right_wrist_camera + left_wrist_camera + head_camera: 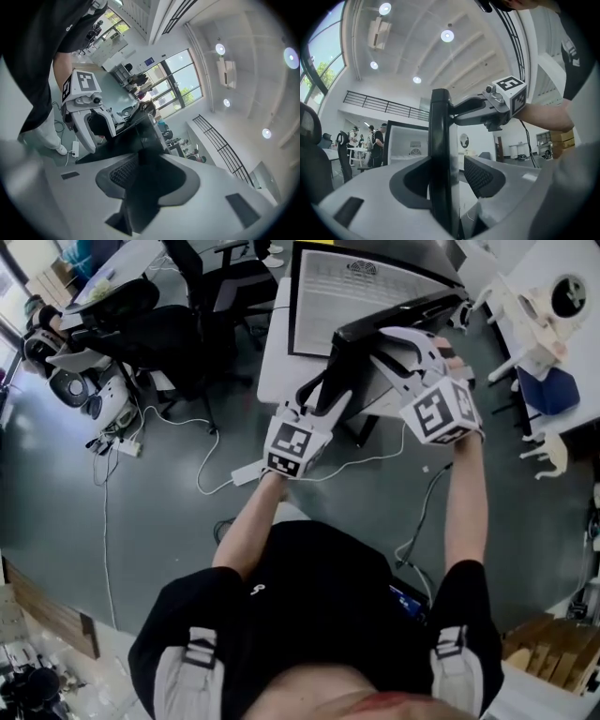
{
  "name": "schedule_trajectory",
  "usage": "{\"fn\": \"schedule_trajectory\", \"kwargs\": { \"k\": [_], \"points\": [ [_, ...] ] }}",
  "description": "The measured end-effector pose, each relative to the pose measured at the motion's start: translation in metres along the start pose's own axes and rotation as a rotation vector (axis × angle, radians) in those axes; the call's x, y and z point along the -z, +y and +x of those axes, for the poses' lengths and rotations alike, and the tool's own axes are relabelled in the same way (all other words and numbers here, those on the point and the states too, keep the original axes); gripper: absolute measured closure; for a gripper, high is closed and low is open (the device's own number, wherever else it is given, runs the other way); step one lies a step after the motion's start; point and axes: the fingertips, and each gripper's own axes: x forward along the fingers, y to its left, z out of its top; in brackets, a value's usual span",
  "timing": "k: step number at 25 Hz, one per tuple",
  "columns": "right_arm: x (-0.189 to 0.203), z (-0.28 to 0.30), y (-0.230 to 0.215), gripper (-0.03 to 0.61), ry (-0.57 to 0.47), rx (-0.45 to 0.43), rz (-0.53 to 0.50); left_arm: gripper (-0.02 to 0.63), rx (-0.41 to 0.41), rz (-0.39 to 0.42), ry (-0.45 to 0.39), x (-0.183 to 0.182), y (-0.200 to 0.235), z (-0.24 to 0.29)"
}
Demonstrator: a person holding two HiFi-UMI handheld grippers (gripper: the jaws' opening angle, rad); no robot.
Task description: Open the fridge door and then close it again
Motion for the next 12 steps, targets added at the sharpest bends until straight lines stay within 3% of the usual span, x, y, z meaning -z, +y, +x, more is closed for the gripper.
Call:
{"fn": "schedule_trajectory", "kwargs": {
  "k": [7,12],
  "points": [
    [0.023,-0.088,0.021,0.446,-0.007,0.057,-0.026,0.414,-0.017,0.067,0.047,0.0,-0.106,-0.004],
    [0.05,-0.147,0.033,0.458,-0.004,0.158,0.09,0.414,0.018,0.074,0.063,-0.001,-0.178,0.005]
  ]
}}
